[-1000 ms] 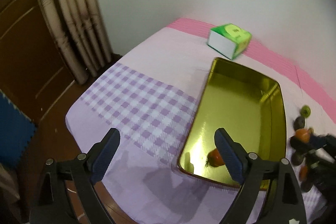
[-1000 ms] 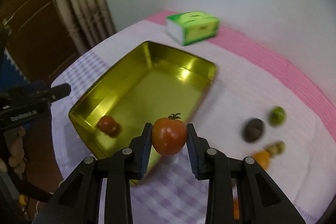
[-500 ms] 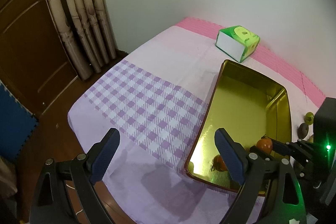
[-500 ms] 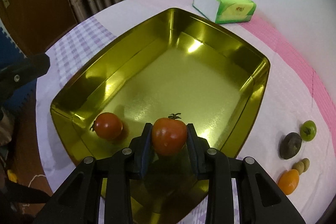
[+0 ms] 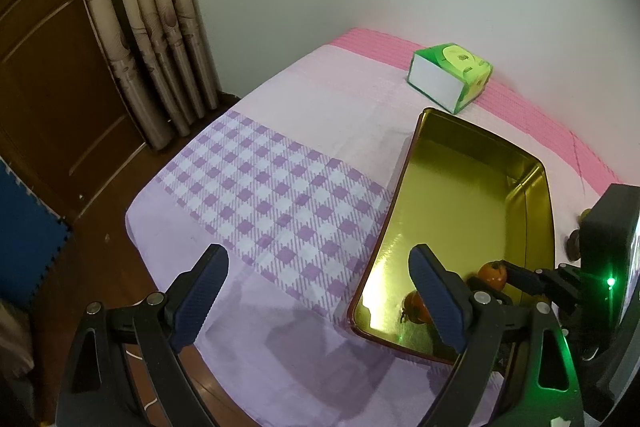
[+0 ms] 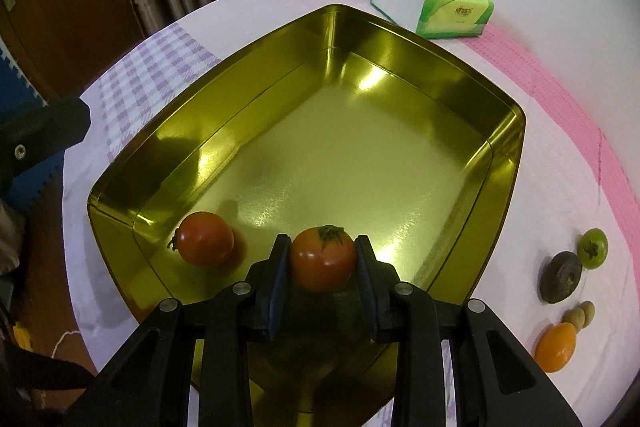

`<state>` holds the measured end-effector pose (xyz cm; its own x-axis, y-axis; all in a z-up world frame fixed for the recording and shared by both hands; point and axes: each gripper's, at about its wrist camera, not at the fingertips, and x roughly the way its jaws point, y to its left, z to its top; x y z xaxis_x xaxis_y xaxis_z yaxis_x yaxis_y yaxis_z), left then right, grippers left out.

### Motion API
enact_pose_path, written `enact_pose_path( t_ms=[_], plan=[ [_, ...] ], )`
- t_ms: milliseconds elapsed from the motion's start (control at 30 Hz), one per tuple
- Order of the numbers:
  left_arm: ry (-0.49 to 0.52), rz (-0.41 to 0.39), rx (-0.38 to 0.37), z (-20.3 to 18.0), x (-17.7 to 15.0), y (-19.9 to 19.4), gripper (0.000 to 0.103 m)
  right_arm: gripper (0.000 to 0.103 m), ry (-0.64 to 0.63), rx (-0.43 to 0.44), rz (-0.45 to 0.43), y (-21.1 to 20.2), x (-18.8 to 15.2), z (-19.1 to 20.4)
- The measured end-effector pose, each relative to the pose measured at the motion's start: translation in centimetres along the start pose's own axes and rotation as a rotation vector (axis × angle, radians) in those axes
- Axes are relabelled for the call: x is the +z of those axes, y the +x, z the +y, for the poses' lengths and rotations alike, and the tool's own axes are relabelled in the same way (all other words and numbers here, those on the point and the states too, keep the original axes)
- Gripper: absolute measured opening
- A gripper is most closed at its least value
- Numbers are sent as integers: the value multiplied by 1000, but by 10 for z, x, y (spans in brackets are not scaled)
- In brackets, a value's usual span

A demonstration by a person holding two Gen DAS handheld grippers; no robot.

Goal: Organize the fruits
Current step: 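Carry the held tomato into the tin tray with the right gripper and release, then move the right gripper back to the fruits and grasp a dark brown fruit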

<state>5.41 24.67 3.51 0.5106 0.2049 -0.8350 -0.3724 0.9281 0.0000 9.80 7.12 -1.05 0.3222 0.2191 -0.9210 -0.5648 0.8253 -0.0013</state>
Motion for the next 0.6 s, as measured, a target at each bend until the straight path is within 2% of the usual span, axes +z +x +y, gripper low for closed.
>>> enact_pose_path(
  t_ms=[100, 333, 600],
  plan=[
    [7, -1, -4, -2, 0, 0, 90, 35, 3, 4, 3, -1, 0, -1],
    [31, 1, -7, -6, -2, 1, 90, 49, 31, 23, -30, -13, 1, -5],
    [51, -3, -11, -10, -3, 1, 90, 50, 68, 49, -118, -56, -5, -16]
  ],
)
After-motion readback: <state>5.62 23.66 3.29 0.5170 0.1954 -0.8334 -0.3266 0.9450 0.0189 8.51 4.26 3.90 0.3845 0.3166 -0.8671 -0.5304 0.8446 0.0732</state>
